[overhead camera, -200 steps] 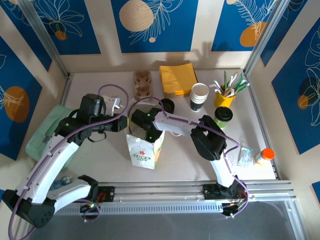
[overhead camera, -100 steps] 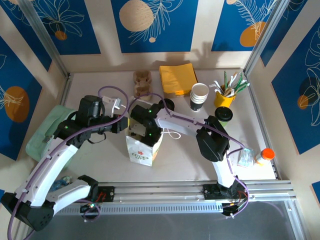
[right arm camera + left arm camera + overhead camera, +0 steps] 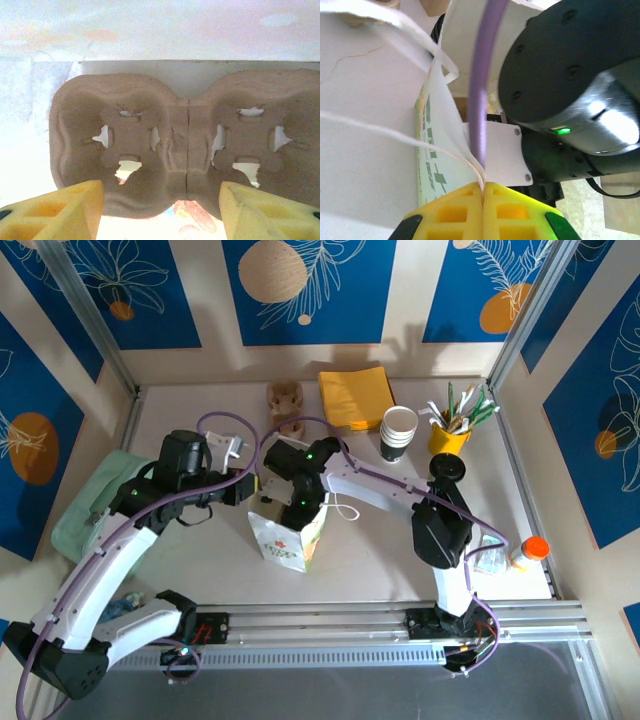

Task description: Pack the takeout coffee

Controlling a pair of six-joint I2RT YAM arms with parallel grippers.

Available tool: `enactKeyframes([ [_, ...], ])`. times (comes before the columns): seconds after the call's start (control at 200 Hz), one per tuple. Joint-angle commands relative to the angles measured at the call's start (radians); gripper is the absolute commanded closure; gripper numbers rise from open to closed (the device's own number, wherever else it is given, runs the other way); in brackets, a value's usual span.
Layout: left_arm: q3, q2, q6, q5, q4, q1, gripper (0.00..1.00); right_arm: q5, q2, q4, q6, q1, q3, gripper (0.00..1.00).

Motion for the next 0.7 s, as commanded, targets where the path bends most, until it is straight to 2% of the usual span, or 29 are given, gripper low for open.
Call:
enactKeyframes([
  [0.0, -0.005, 0.002, 0.017, -0.005, -0.018, -0.005, 1.00, -0.021, -0.061, 0.036, 0.003, 0.017, 0.028, 0.38],
  [0.37, 0.001, 0.011, 0.016, 0.008, -0.008, -0.005, 1.00, -0.043, -0.089, 0.048, 0.046, 0.012, 0.069, 0.40],
  [0.695, 0.015, 0.018, 0.016, 0.003, -0.020, -0.005, 1.00, -0.076, -0.149, 0.107, 0.040, 0.010, 0.035, 0.44],
])
